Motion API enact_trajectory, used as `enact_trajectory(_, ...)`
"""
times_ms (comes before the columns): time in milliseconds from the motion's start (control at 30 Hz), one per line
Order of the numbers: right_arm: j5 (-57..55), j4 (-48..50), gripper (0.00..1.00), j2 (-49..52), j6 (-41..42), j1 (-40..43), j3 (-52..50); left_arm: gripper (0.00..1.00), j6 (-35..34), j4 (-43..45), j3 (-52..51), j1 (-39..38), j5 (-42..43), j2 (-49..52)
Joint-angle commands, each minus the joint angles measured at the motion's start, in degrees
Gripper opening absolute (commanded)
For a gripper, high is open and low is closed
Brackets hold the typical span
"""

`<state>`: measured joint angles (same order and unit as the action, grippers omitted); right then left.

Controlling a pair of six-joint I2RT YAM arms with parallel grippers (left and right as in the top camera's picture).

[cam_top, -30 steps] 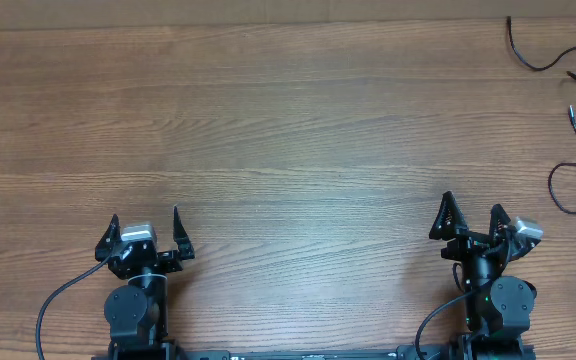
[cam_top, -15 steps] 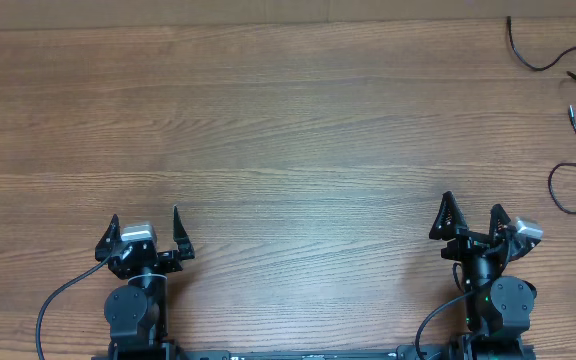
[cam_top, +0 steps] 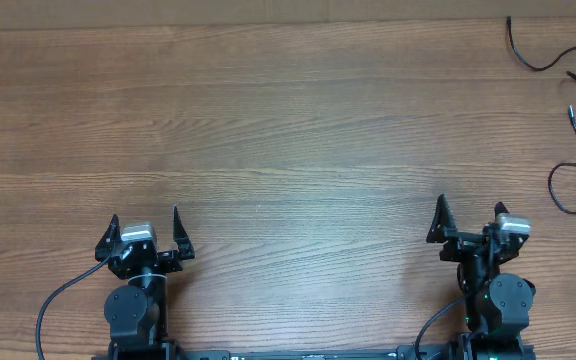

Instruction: Untangle cables

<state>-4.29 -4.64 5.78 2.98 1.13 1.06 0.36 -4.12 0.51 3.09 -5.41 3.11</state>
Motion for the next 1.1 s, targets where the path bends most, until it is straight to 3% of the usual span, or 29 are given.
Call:
enact_trajectory(0,0.3,0.1,1.0,1.2,-12.3,0.0,-0.6,1.0,0.5,0.1,-0.3,-0.2,-0.5,-0.6)
enact_trajectory(433,0.8,0.2,1.0,6.4,-13.3,0.0,-0.6,1.0,0.5,0.1,-0.3,-0.2,-0.5,-0.6)
enact_trajectory(900,-0.2,3.2,1.0,6.4,-13.6,0.0,-0.6,1.0,0.5,0.1,-0.3,-0.2,-0.5,-0.6)
enact_trajectory(1067,-0.1,0.2,1.0,1.9,-13.8,0.6,-0.6,1.0,0.5,0.1,-0.3,-0.2,-0.5,-0.6)
